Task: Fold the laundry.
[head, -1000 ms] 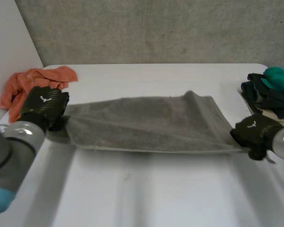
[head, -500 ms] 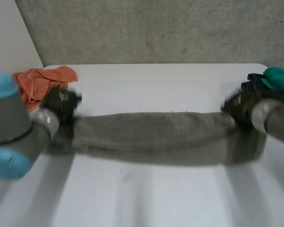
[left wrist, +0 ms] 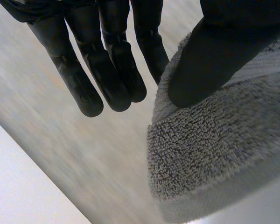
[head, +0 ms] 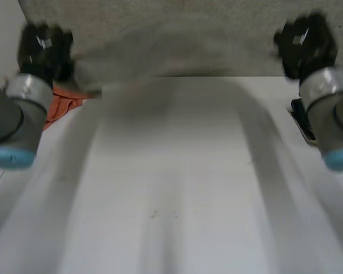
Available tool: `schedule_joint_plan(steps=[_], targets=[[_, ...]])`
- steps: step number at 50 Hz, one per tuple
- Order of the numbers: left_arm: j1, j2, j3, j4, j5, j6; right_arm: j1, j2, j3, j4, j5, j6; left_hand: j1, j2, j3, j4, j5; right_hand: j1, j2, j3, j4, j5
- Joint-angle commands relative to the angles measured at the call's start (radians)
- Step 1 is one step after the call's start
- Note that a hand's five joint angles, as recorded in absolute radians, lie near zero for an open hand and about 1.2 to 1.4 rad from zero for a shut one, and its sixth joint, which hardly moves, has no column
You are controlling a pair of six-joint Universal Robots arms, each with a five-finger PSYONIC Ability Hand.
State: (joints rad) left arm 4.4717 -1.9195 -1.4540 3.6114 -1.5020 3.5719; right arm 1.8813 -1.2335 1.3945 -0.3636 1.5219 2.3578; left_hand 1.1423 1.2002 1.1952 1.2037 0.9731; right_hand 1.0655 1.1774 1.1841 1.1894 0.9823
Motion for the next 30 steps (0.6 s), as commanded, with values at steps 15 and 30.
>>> schedule_joint_plan(steps=[15,30], targets=[[0.020,-0.164,-0.221,-0.053,0.051,0.232,-0.027,0.128,0.247,0.103,-0.035,0.112,-0.526,-0.584,-0.579,-0.588,-0.532,0.331,0.219,0.212,0.207,0.239],[0.021,0.155,-0.462,-0.118,-0.015,0.171,-0.062,0.129,0.250,0.094,-0.035,0.113,-0.434,-0.492,-0.487,-0.495,-0.439,0.331,0.219,0.212,0.207,0.239]])
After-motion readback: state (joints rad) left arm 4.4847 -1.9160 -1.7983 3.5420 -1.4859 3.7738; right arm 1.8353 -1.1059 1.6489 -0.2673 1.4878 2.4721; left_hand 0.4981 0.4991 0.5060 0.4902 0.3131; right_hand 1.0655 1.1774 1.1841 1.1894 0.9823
